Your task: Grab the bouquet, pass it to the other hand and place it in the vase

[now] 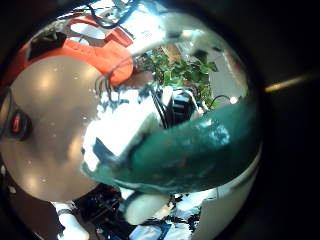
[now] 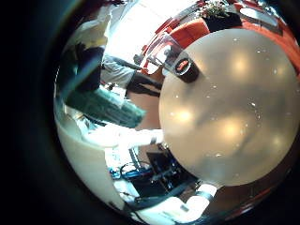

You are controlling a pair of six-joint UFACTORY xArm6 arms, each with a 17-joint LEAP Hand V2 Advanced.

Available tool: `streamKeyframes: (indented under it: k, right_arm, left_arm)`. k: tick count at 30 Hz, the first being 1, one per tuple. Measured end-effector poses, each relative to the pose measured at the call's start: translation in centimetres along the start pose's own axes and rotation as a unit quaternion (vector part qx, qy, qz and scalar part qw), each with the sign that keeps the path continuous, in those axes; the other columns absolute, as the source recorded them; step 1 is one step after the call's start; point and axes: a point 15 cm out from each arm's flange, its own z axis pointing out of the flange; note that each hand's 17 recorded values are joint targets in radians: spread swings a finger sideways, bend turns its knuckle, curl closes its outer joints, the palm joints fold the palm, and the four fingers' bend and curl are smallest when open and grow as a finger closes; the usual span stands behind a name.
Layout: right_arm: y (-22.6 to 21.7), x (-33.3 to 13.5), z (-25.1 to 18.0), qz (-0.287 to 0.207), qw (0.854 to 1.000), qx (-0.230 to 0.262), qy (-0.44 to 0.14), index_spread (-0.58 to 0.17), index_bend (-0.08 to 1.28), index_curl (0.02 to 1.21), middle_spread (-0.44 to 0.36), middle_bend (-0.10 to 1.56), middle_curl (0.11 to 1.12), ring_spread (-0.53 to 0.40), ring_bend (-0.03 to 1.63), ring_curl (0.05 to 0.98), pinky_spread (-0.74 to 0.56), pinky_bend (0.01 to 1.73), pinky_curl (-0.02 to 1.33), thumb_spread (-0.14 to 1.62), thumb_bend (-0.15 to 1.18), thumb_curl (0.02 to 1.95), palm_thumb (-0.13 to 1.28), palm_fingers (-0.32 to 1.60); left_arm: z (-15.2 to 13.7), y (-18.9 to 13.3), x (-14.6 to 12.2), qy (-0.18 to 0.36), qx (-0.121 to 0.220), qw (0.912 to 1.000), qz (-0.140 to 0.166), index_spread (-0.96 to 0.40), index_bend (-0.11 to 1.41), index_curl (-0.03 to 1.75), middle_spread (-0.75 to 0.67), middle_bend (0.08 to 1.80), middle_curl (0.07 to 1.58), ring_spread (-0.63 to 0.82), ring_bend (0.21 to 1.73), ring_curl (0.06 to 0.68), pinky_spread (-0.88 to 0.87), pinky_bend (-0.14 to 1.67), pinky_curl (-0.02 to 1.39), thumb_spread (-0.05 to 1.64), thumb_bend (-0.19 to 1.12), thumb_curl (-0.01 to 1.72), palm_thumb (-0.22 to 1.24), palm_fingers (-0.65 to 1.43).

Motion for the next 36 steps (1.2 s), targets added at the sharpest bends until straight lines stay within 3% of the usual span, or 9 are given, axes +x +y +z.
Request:
streamKeyframes:
  k: [5,7,9,11,16,21,26,30,36]
  right_arm:
    - [-0.2,-0.2,-0.1,0.003,1.0,0.003,0.002,-0.237,1.18,0.94,-0.136,1.4,0.83,-0.211,1.42,0.783,-0.2,1.17,1.08,0.88,-0.01,1.25,1.13,1.11]
    - [-0.2,-0.1,-0.2,0.007,1.0,0.007,-0.001,-0.238,1.18,0.94,-0.137,1.38,0.82,-0.211,1.42,0.782,-0.2,1.17,1.07,0.88,-0.04,1.22,1.05,1.09]
    - [-0.2,0.3,-0.8,0.013,1.0,0.015,-0.001,-0.254,1.07,0.92,-0.144,1.29,0.79,-0.21,1.36,0.746,-0.24,1.16,1.02,0.9,-0.06,1.11,0.93,1.01]
    - [-0.2,0.8,-1.4,0.019,1.0,0.024,0.0,-0.266,0.98,0.91,-0.151,1.24,0.78,-0.215,1.34,0.734,-0.27,1.16,1.0,0.9,-0.07,1.06,0.88,0.9]
    - [-0.3,1.6,-2.5,0.028,0.999,0.037,0.002,-0.34,0.49,0.76,-0.173,0.98,0.7,-0.247,1.28,0.663,-0.4,1.11,0.88,0.93,-0.04,0.89,0.8,0.33]
    - [-0.6,2.3,-3.4,0.032,0.998,0.053,0.01,-0.357,0.39,0.64,-0.127,0.75,0.6,-0.188,1.12,0.585,-0.21,0.96,0.83,0.94,-0.04,0.79,0.78,0.0]
    - [-0.9,3.2,-4.3,0.036,0.997,0.068,0.019,-0.346,0.3,0.53,-0.053,0.55,0.48,-0.054,0.89,0.459,0.1,0.83,0.73,0.94,-0.03,0.7,0.76,-0.05]
    - [-1.0,3.7,-4.4,0.041,0.997,0.07,0.017,-0.343,0.26,0.49,-0.026,0.48,0.44,0.0,0.8,0.413,0.22,0.75,0.67,0.94,-0.03,0.67,0.76,-0.05]
    - [-1.6,4.5,-4.8,0.047,0.995,0.082,0.025,-0.338,0.18,0.44,0.011,0.35,0.39,0.072,0.67,0.345,0.35,0.65,0.57,0.95,-0.03,0.62,0.76,-0.04]
  left_arm:
    - [0.0,0.0,-0.1,0.001,-0.02,0.9998,0.0,-0.23,0.32,0.29,-0.27,0.84,0.77,-0.37,1.32,0.426,-0.33,1.1,0.67,0.98,0.12,0.48,0.89,1.18]
    - [0.0,-0.1,0.1,0.003,-0.019,0.9998,0.006,-0.3,0.45,0.34,-0.32,0.89,0.82,-0.39,1.38,0.46,-0.37,1.15,0.72,0.98,0.14,0.51,0.94,1.16]
    - [-0.1,-0.1,0.9,0.009,-0.013,0.9995,0.028,-0.37,0.58,0.4,-0.37,0.93,0.87,-0.4,1.43,0.487,-0.4,1.19,0.76,0.98,0.15,0.54,1.0,1.14]
    - [-0.3,0.1,1.5,0.009,-0.006,0.999,0.045,-0.43,0.68,0.45,-0.41,0.98,0.91,-0.41,1.47,0.508,-0.43,1.22,0.81,0.99,0.16,0.57,1.03,1.1]
    - [-1.7,-0.1,3.3,0.0,0.046,0.9953,0.085,-0.53,0.82,0.57,-0.47,1.05,0.98,-0.41,1.54,0.544,-0.48,1.27,0.9,1.02,0.17,0.63,1.06,1.03]
    - [-4.2,0.1,5.0,-0.02,0.094,0.9878,0.122,-0.59,0.87,0.69,-0.51,1.1,1.03,-0.41,1.58,0.564,-0.51,1.29,0.97,1.05,0.16,0.68,1.07,0.98]
    - [-6.8,0.6,6.8,-0.051,0.155,0.9725,0.166,-0.63,0.88,0.79,-0.53,1.13,1.06,-0.4,1.62,0.575,-0.53,1.3,1.03,1.07,0.15,0.72,1.07,0.94]
    - [-9.6,1.1,8.3,-0.082,0.223,0.9502,0.202,-0.65,0.87,0.87,-0.54,1.15,1.07,-0.39,1.65,0.579,-0.55,1.31,1.07,1.09,0.15,0.75,1.08,0.91]
    - [-12.0,2.1,9.2,-0.11,0.277,0.9266,0.229,-0.67,0.84,0.98,-0.55,1.17,1.09,-0.38,1.67,0.578,-0.56,1.3,1.12,1.1,0.14,0.79,1.08,0.9]
